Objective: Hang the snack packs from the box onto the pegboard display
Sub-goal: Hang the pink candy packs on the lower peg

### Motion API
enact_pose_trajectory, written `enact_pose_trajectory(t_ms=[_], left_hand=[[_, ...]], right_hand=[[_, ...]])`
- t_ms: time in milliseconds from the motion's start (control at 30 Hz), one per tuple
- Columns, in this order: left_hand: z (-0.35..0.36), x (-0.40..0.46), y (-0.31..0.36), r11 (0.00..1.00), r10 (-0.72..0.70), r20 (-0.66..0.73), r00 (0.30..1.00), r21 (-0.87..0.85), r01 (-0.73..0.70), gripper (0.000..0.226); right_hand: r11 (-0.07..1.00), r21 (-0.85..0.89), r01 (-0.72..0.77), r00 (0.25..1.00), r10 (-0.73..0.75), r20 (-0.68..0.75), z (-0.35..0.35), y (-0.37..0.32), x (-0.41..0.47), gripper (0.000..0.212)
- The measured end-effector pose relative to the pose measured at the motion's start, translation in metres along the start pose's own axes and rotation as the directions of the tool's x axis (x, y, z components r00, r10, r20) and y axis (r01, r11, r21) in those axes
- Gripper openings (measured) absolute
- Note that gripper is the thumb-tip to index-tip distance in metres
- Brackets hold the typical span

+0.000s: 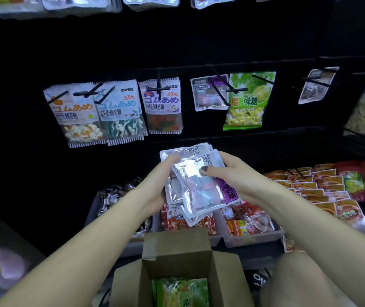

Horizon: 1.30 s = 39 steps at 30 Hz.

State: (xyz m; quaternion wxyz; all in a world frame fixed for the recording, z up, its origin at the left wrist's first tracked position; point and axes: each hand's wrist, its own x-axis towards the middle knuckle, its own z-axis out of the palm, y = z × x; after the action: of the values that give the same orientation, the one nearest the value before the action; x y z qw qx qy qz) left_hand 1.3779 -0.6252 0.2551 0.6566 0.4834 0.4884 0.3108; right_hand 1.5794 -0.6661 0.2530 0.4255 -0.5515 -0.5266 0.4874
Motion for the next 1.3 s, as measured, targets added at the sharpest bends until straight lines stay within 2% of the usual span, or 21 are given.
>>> enact_pose_trajectory(t_ms=[67, 133, 167, 267, 300, 333, 367, 433, 500, 567, 600, 700, 867, 1000, 1133, 1233, 1300], left_hand=[[0.003, 0.001, -0.001, 1.0, 0.011, -0.014, 1.0, 0.006, -0.011, 0.045], [0.002, 0.01, -0.005, 0.999, 0.035, -0.087, 0.996, 0.032, -0.033, 0.055], [0.001, 0.014, -0.009, 0.995, 0.077, -0.115, 0.99, 0.073, -0.069, 0.053], [0.005, 0.011, -0.008, 0.945, 0.239, -0.116, 0.964, 0.257, -0.203, 0.026], [0.005, 0.012, -0.008, 0.932, 0.249, -0.119, 0.961, 0.298, -0.205, 0.029], [0.006, 0.012, -0.008, 0.922, 0.258, -0.113, 0.96, 0.325, -0.21, 0.045], [0.006, 0.012, -0.007, 0.916, 0.263, -0.102, 0.959, 0.338, -0.216, 0.06], [0.009, 0.01, -0.004, 0.896, 0.315, -0.07, 0.946, 0.349, -0.273, 0.069], [0.008, 0.008, -0.002, 0.858, 0.389, -0.015, 0.921, 0.37, -0.356, 0.063], [0.009, 0.009, -0.002, 0.799, 0.439, 0.072, 0.896, 0.425, -0.426, 0.047], [0.01, 0.011, -0.002, 0.77, 0.442, 0.112, 0.89, 0.462, -0.44, 0.04], [0.018, 0.014, -0.006, 0.737, 0.406, 0.154, 0.901, 0.528, -0.422, 0.039], [0.038, 0.009, -0.006, 0.849, 0.323, 0.108, 0.94, 0.407, -0.338, 0.039], [0.05, 0.003, -0.004, 0.921, 0.23, 0.126, 0.965, 0.292, -0.258, 0.042], [0.057, 0.002, -0.01, 0.902, 0.313, 0.183, 0.932, 0.249, -0.352, 0.017], [0.056, 0.005, -0.012, 0.902, 0.332, 0.174, 0.927, 0.228, -0.366, 0.018], [0.053, 0.007, -0.01, 0.909, 0.344, 0.129, 0.93, 0.201, -0.364, 0.016]], right_hand=[[0.999, -0.043, 0.012, 1.0, -0.012, -0.008, -0.007, 0.003, -0.005, 0.027], [0.999, -0.044, 0.012, 1.0, -0.012, -0.008, -0.014, 0.004, -0.01, 0.026], [0.999, -0.035, 0.006, 1.0, -0.006, -0.009, -0.017, 0.004, -0.013, 0.028], [0.999, -0.023, -0.035, 0.997, 0.033, -0.071, -0.029, 0.007, -0.016, 0.037], [0.999, -0.023, -0.043, 0.995, 0.041, -0.089, -0.032, 0.009, -0.016, 0.039], [0.998, -0.028, -0.049, 0.994, 0.046, -0.101, -0.035, 0.011, -0.015, 0.04], [0.998, -0.03, -0.057, 0.992, 0.053, -0.112, -0.038, 0.012, -0.015, 0.04], [0.997, -0.034, -0.07, 0.99, 0.065, -0.129, -0.042, 0.013, -0.015, 0.039], [0.996, -0.047, -0.081, 0.987, 0.073, -0.145, -0.046, 0.013, -0.017, 0.038], [0.994, -0.062, -0.088, 0.984, 0.077, -0.163, -0.05, 0.011, -0.02, 0.035], [0.993, -0.076, -0.09, 0.983, 0.076, -0.169, -0.052, 0.009, -0.022, 0.032], [0.99, -0.124, -0.068, 0.985, 0.046, -0.167, -0.056, 0.002, -0.027, 0.021], [0.974, -0.213, -0.074, 0.983, 0.035, -0.182, -0.058, -0.019, -0.023, 0.037], [0.952, -0.298, -0.065, 0.987, 0.016, -0.163, -0.056, -0.032, -0.018, 0.039], [0.958, -0.283, -0.055, 0.991, 0.017, -0.135, -0.055, -0.044, -0.012, 0.039], [0.966, -0.225, -0.129, 0.99, 0.115, -0.076, -0.065, -0.051, -0.014, 0.035], [0.972, -0.147, -0.183, 0.983, 0.182, -0.02, -0.075, -0.051, -0.02, 0.025]])
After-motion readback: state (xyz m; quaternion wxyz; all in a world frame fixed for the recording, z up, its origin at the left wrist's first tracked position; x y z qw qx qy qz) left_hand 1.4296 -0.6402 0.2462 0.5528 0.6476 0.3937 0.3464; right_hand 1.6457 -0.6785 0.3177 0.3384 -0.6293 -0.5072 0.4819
